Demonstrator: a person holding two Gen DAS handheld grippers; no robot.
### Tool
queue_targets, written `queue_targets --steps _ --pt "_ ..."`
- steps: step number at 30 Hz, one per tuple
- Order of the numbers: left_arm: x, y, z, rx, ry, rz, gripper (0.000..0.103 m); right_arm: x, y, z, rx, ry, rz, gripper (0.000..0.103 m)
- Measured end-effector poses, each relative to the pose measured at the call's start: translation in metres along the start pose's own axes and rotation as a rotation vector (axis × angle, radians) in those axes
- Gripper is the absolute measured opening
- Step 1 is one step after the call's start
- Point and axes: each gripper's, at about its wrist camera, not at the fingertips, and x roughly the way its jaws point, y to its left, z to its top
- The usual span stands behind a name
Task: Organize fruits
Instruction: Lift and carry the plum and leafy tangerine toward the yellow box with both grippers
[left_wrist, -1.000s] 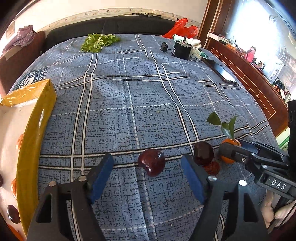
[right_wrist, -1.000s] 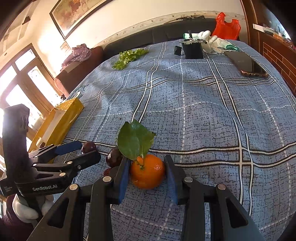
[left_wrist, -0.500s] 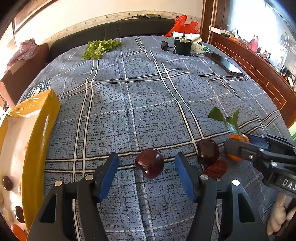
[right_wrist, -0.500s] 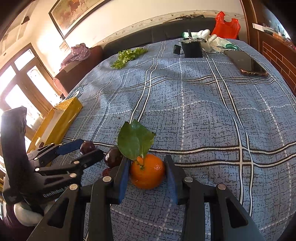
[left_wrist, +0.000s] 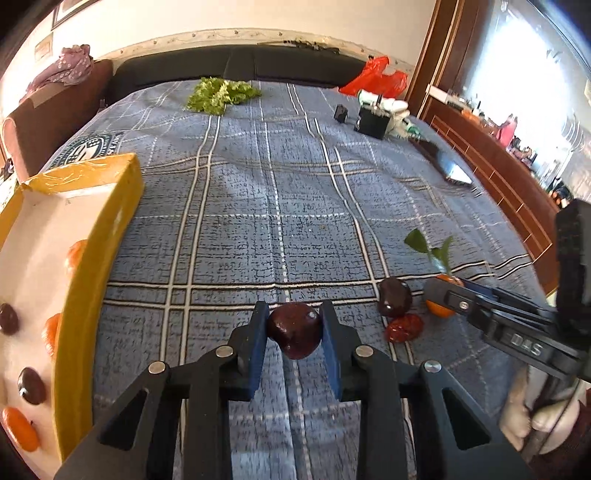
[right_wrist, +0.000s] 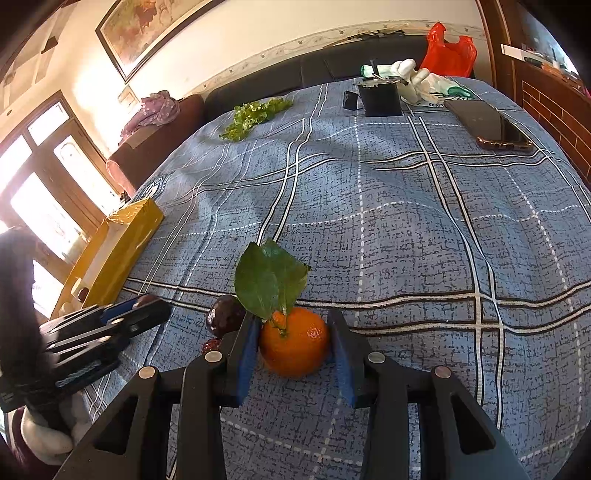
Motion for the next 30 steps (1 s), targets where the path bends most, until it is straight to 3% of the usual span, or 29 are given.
queue_targets --steps 17,22,30 --pt "-0.058 0.007 -0.021 -0.040 -0.082 -0.098 0.027 -0.007 -0.003 0.002 0.024 -0.042 -0.122 0.040" --pt "-0.065 0.009 -0.025 -0.050 -0.091 -0.119 0.027 -0.034 0.008 0.001 0.039 -0.092 -0.107 0.040" --pt "-0.078 0.014 -0.028 -0.072 -0.112 -0.155 0.027 -0.078 0.052 0.003 -0.042 -0.165 -0.069 0.041"
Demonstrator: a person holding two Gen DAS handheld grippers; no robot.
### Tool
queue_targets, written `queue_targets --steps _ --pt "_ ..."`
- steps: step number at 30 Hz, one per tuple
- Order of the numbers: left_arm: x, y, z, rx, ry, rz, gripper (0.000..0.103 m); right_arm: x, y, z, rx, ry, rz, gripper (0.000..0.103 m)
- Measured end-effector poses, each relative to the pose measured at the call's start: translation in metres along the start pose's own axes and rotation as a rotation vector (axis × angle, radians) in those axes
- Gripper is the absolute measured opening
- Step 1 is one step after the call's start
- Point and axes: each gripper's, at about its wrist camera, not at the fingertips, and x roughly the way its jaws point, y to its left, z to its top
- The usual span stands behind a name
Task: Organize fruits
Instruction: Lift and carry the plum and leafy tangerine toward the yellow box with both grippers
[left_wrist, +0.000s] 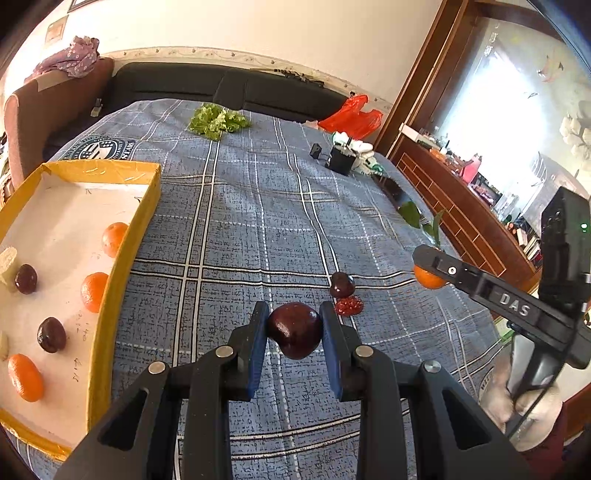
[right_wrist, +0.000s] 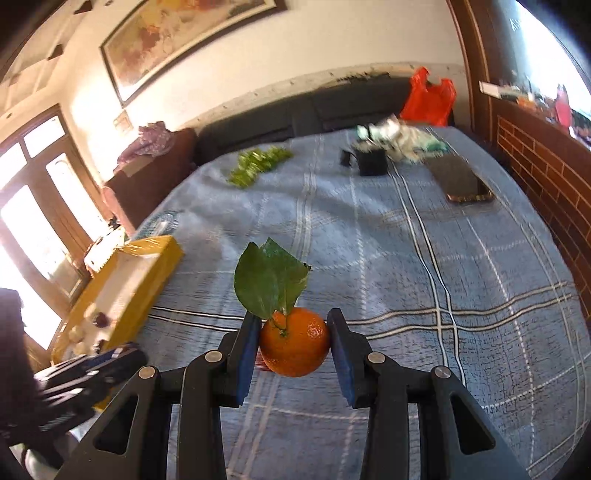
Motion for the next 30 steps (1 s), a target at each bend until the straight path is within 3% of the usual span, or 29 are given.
queue_targets --steps 16,30 --pt "-0.047 0.019 0.010 -0.042 -0.096 -0.022 0.027 -0.019 0.064 0.010 -0.103 -0.040 0.088 0.041" --pt "-0.046 0.038 0.010 -0.073 -0.090 -0.068 0.027 -0.008 0.072 0.010 -0.090 -0.014 0.056 0.041"
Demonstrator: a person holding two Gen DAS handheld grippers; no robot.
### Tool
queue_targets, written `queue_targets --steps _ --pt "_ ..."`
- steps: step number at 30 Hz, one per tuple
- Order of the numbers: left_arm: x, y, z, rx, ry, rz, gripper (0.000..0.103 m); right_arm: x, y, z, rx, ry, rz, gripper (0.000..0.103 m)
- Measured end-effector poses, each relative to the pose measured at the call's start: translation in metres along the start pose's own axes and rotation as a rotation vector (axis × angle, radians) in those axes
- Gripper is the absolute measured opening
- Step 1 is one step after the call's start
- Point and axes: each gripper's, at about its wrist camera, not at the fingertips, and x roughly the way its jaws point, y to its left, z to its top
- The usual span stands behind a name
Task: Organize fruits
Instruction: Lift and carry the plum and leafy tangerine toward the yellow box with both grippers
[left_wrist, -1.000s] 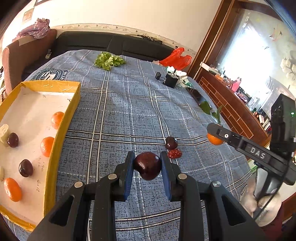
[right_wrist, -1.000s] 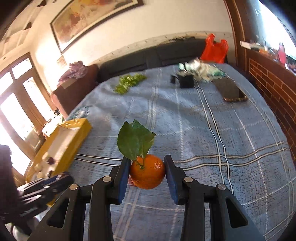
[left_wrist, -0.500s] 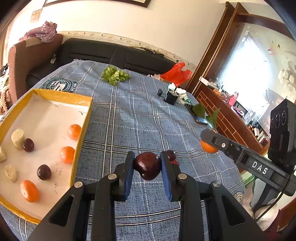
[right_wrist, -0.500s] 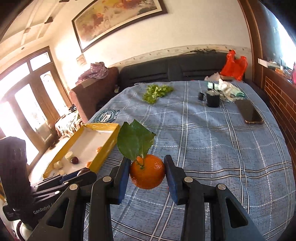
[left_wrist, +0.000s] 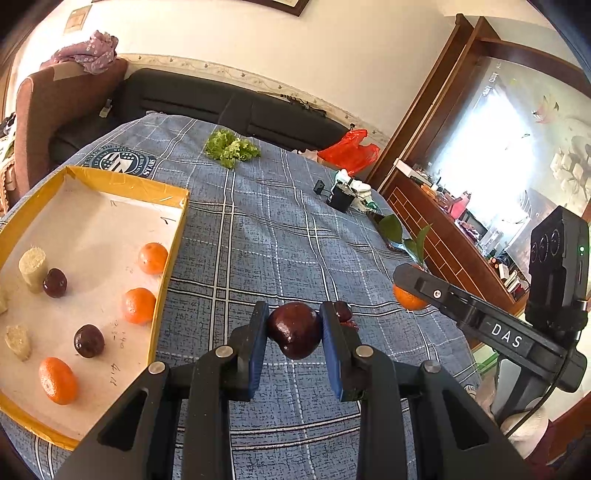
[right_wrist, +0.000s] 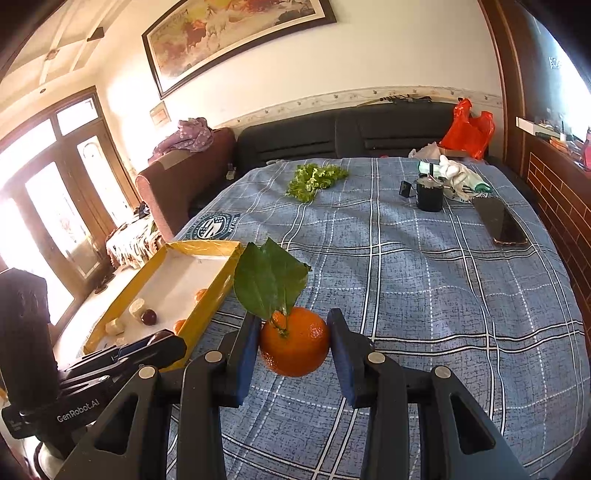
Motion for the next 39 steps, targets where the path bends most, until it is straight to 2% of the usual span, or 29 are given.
queue_targets --steps 15,39 --pt "0.006 -0.005 -0.004 0.025 0.021 -0.053 0.027 0.012 0.006 0.000 0.004 0.029 -0.034 0.041" --pt "0.018 0.003 0.000 0.006 0.039 -0.037 0.027 0.034 0.000 -0.007 0.029 0.072 -0.016 0.041"
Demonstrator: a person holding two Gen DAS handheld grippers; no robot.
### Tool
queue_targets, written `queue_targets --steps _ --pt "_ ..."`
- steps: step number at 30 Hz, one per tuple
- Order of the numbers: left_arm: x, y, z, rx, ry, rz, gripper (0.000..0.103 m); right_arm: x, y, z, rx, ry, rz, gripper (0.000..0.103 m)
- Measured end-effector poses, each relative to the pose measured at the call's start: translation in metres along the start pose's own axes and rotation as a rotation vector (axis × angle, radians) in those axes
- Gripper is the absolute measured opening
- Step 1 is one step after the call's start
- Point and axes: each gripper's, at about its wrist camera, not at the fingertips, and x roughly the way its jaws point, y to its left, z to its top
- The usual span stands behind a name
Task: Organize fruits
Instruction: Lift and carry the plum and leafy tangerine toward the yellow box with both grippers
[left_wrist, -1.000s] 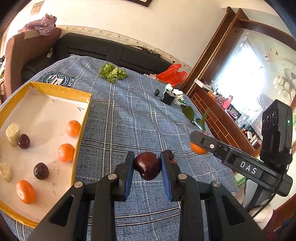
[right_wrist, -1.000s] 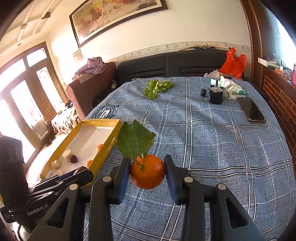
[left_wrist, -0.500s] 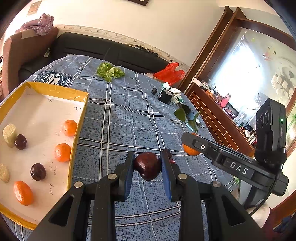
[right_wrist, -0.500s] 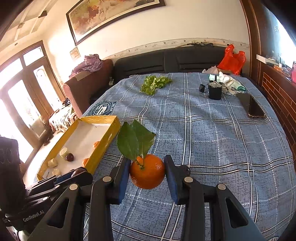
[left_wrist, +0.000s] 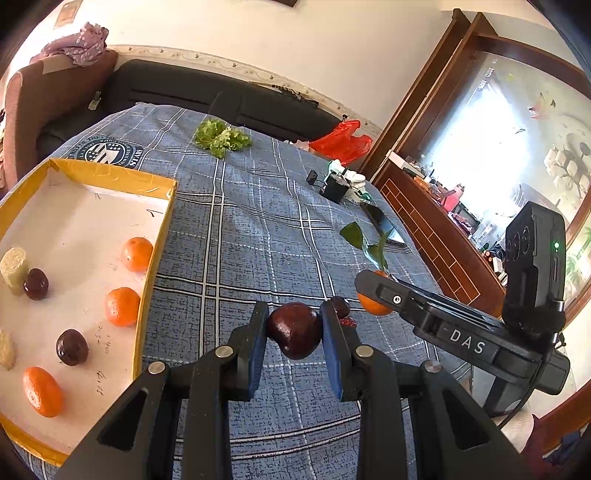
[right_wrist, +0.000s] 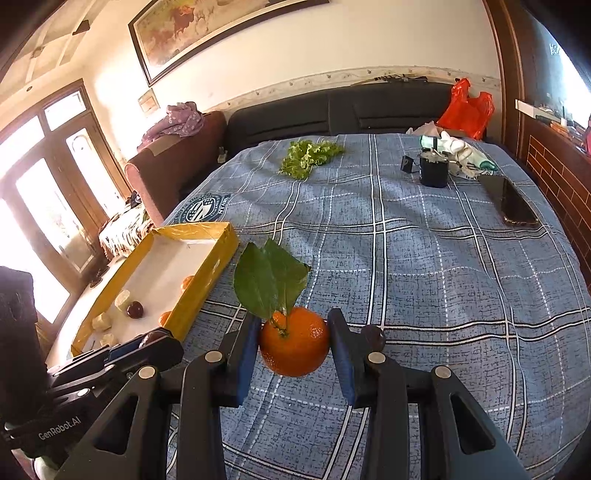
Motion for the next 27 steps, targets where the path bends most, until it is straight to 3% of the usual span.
queue_targets --steps 20,24,27 --pt "0.016 0.012 0.003 -0.017 0.029 0.027 0.027 0.009 -0.028 -0.005 0.047 0.012 -0.011 0.041" --pt "0.014 0.021 0.003 -0.029 0.027 0.041 0.027 0.014 -0.037 -0.016 0.050 0.062 -0.003 0.042" --pt "0.012 0.026 0.002 -0.039 0.025 0.060 0.027 0.031 -0.033 -0.029 0.011 0.132 -0.006 0.049"
